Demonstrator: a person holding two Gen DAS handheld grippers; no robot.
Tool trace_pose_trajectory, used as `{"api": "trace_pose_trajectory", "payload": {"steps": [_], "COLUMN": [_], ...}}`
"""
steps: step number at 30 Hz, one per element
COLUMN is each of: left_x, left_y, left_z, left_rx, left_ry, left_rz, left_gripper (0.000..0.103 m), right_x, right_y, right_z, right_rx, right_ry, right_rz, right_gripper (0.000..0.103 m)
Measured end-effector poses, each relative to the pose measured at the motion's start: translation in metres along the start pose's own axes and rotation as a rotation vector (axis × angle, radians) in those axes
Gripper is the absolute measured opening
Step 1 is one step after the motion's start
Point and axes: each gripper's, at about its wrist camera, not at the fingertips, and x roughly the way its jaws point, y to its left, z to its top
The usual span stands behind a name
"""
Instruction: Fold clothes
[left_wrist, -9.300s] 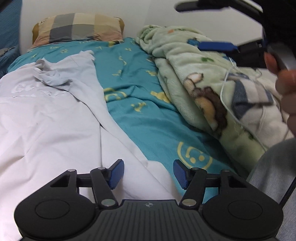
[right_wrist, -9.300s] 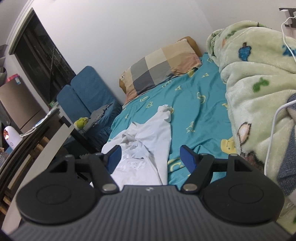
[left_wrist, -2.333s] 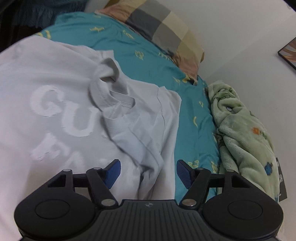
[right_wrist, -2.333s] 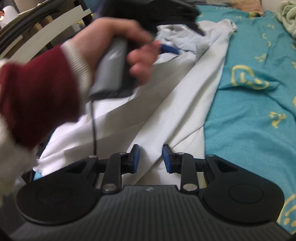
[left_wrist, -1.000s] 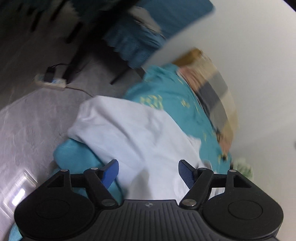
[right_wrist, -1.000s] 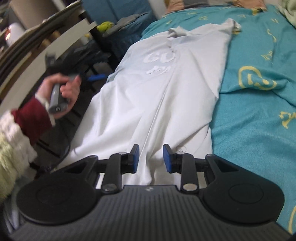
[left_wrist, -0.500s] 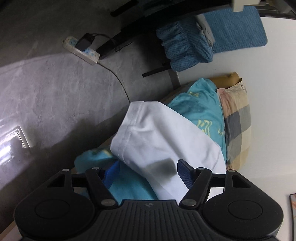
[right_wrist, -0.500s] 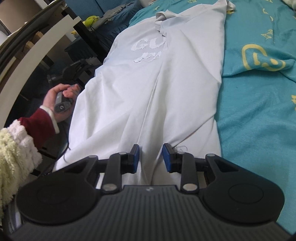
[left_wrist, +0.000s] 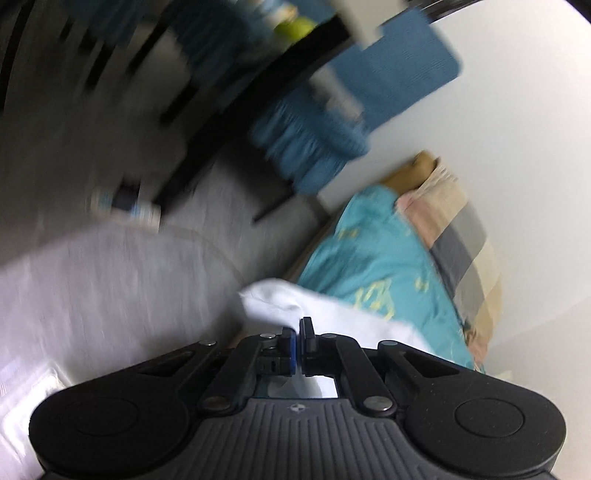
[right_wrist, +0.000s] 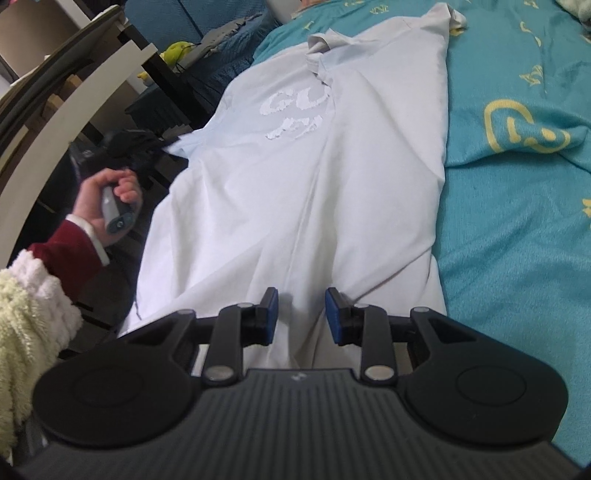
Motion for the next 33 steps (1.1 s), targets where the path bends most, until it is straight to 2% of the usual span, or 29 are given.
{"api": "trace_pose_trajectory", "payload": {"steps": [2, 4, 9, 12, 14, 17, 20, 22, 24, 28, 30, 33], "left_x": [-0.014, -0.021, -0.027, -0.023, -0.015, 0.003, 0.024, 0.038, 0.045, 0.038, 0.025, -0.015], "left_y": [-0.025, -0.061, -0.165, -0.231, -0.267, -0.308, -0.326, -0.325, -0.321, -0.309, -0.300, -0.282], "left_z": [0.004, 0.004, -0.009, -0.031, -0.052, -0.099, -0.153, -0.184, -0.210, -0.232, -0.235, -0.233], "left_rx": [0.078, 0.200, 0.464, 0.622, 0.686, 0.763, 0.808, 0.823, 0.825, 0.855, 0.883, 0.913], "left_ry": [-0.045, -0.066, -0.088, -0.069, -0.041, 0.021, 0.104, 0.156, 0.206, 0.234, 0.236, 0.231], "left_rz": [0.000, 0.009, -0.022, -0.065, -0.097, -0.132, -0.139, -0.130, -0.120, -0.073, -0.048, -0.053], "left_gripper": [0.002, 0.002, 0.002, 0.002, 0.002, 0.002, 0.004, 0.006, 0.017, 0.052, 0.054, 0.061], "right_x": [-0.005, -0.011, -0.028, -0.035, -0.039, -0.044, -0.049, -0.052, -0.053, -0.055, -0.059, -0.060], "right_y": [0.002, 0.003, -0.002, -0.012, -0.020, -0.032, -0.043, -0.049, -0.055, -0.069, -0.074, -0.074], "right_z": [0.001, 0.002, 0.008, 0.010, 0.010, 0.012, 0.013, 0.014, 0.014, 0.017, 0.018, 0.018], "right_rx": [-0.006, -0.009, 0.014, 0.045, 0.070, 0.112, 0.152, 0.170, 0.177, 0.218, 0.234, 0.232], "right_ry": [-0.014, -0.029, -0.070, -0.083, -0.089, -0.101, -0.125, -0.140, -0.149, -0.169, -0.188, -0.187], "right_rz": [0.007, 0.015, 0.004, -0.009, -0.015, -0.018, -0.006, -0.008, -0.006, -0.016, -0.014, -0.001], "right_gripper": [0.032, 0.032, 0.032, 0.032, 0.032, 0.032, 0.032, 0.032, 0.032, 0.032, 0.032, 0.032]}}
